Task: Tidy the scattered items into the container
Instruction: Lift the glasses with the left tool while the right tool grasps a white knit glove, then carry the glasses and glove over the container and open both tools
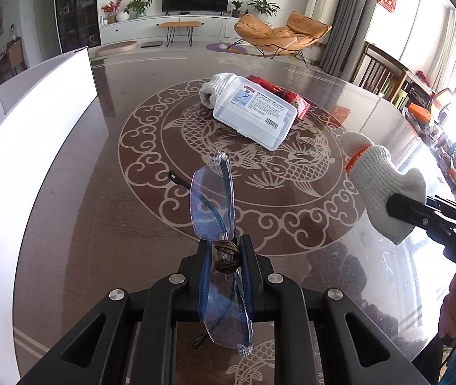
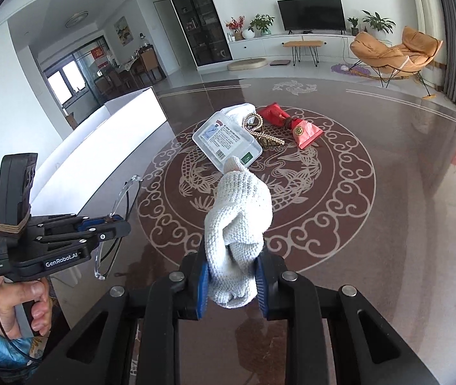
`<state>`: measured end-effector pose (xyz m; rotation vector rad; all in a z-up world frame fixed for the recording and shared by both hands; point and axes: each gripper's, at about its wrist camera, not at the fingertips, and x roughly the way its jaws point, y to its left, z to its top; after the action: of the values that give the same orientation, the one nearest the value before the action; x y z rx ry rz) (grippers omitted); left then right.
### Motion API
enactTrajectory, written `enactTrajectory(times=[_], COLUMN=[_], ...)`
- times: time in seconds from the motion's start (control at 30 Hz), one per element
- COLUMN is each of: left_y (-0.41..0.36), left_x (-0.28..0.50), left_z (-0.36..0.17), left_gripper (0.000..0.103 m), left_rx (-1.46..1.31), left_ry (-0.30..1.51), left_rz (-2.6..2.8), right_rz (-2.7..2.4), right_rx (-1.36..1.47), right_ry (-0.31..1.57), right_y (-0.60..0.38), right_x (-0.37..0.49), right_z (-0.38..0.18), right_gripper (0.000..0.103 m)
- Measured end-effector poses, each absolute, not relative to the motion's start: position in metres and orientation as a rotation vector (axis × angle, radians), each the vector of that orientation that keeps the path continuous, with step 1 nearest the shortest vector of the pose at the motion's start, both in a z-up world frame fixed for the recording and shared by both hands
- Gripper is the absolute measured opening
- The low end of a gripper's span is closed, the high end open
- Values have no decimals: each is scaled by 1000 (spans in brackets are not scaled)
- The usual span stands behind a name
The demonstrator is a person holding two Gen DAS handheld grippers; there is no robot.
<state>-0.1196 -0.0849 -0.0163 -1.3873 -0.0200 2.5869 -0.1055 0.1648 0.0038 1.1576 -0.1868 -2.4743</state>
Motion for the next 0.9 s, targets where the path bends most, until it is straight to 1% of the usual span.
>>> enactTrajectory(times=[0.13,0.3,0.57,0.67,0.77,0.9], left_y=[-81,-84,-87,-87,-98,-140], left_x=[-109,-97,-75,-69,-67,-65], left_z=[-8,-7,-22,-20,-6,39], left_gripper=[17,17,17,17,17,17], left_rx=[-1360,-1346,-1366,-1364,-1346,-1264], left_ry=[6,-26,-99,-105,-153,-217], left_rz=[2594,2585,2537,2516,2487,2530], right_rz=[-2461,-2446,-2479,-2469,-2442,-2405], right_rx=[1147,1146,1163,1168,1186,1137], right_ry=[-200,-197,-343,-343,-335,-257], right_y=[153,139,137,136,132,107], right_x=[-93,-83,-60,-56,-62,-77], right_z=[5,2,-18,-17,-9,22], right_gripper=[24,24,24,24,24,24])
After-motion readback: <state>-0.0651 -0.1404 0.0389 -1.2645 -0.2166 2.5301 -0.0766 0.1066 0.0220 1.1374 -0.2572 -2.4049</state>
